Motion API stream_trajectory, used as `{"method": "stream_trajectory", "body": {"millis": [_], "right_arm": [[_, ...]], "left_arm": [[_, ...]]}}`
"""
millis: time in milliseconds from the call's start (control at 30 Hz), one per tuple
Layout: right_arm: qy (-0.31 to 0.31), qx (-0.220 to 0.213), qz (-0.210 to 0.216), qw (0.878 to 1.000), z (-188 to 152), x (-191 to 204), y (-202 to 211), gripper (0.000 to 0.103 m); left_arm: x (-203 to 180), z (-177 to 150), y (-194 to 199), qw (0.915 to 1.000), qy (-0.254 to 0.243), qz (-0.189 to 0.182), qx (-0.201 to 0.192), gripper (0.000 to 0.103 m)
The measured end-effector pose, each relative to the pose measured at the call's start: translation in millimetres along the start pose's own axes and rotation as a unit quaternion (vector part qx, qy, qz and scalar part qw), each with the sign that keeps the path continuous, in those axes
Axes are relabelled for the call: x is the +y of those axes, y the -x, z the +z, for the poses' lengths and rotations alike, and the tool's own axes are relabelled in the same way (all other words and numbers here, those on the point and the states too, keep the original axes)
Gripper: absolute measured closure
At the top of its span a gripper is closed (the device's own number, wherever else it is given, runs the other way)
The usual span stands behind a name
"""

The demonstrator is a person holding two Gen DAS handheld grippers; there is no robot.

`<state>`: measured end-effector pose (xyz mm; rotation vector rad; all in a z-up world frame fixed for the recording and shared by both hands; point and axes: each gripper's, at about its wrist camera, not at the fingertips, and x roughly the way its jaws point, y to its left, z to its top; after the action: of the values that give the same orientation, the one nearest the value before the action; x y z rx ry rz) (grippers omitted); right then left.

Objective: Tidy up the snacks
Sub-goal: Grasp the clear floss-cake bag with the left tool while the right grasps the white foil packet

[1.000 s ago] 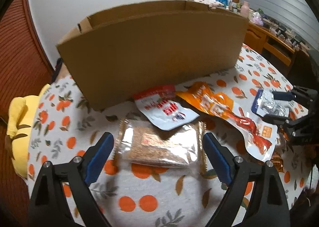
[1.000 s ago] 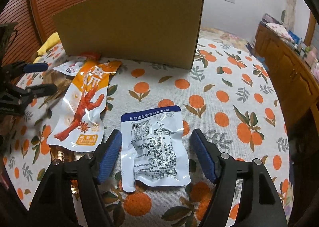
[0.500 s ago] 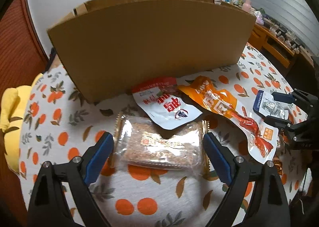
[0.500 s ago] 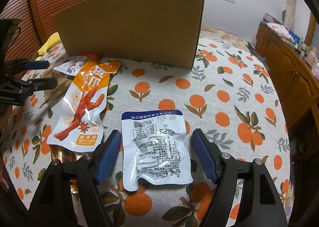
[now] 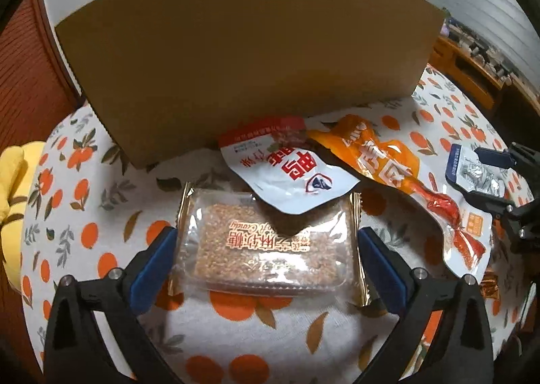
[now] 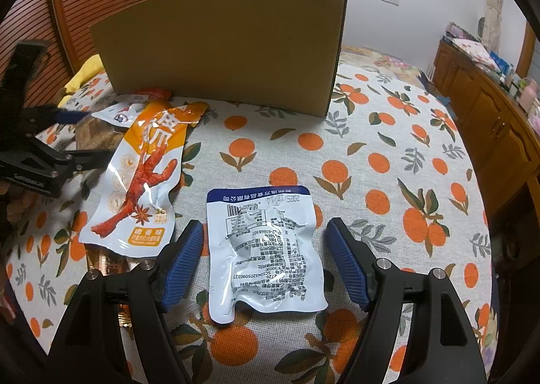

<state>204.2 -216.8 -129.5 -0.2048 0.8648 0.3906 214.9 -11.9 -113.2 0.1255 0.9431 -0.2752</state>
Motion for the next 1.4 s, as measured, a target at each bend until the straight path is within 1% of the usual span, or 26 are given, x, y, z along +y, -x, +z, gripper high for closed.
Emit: {"method": "stream_trajectory", "body": {"millis": [267, 367, 400, 533, 733, 967, 1400], "right_arm": [[0.000, 0.000, 0.000, 1.000, -0.1, 0.0, 0.0, 0.026], [0.000, 0.000, 0.000, 1.000, 0.0, 0.0, 0.0, 0.026], [0.000, 0.000, 0.000, 1.000, -0.1, 0.1, 0.0, 0.026], [0.000, 0.000, 0.000, 1.000, -0.2, 0.2, -0.1, 0.026], [0.000, 0.000, 0.001, 1.000, -0.4, 0.1, -0.2, 0.026], [0.000, 0.000, 0.001, 1.000, -0.4, 0.3, -0.2, 0.026], [0.001, 0.000, 0.000, 1.000, -0.3, 0.3, -0.2, 0.026]], "left_arm": [[0.4, -0.5, 2.6, 1.0000, 0.001, -0.002, 0.003, 0.001], [0.8, -1.6, 6.5, 1.0000, 0.003, -0.002, -0.001, 0.010], [3.1, -4.6, 9.6, 1.0000, 0.004, -0.002, -0.003, 0.016], [7.1, -13.1, 18.6, 0.9999, 0.006, -0.010, -0.002, 0.021], [12.9, -27.2, 31.9, 0.9997, 0.018, -0.013, -0.008, 0.022], [12.3, -38.4, 57.1, 0.9993, 0.019, -0.006, -0.032, 0.022], [1.4, -35.5, 83.4, 0.9974, 0.024, -0.012, -0.067, 0.022]]}}
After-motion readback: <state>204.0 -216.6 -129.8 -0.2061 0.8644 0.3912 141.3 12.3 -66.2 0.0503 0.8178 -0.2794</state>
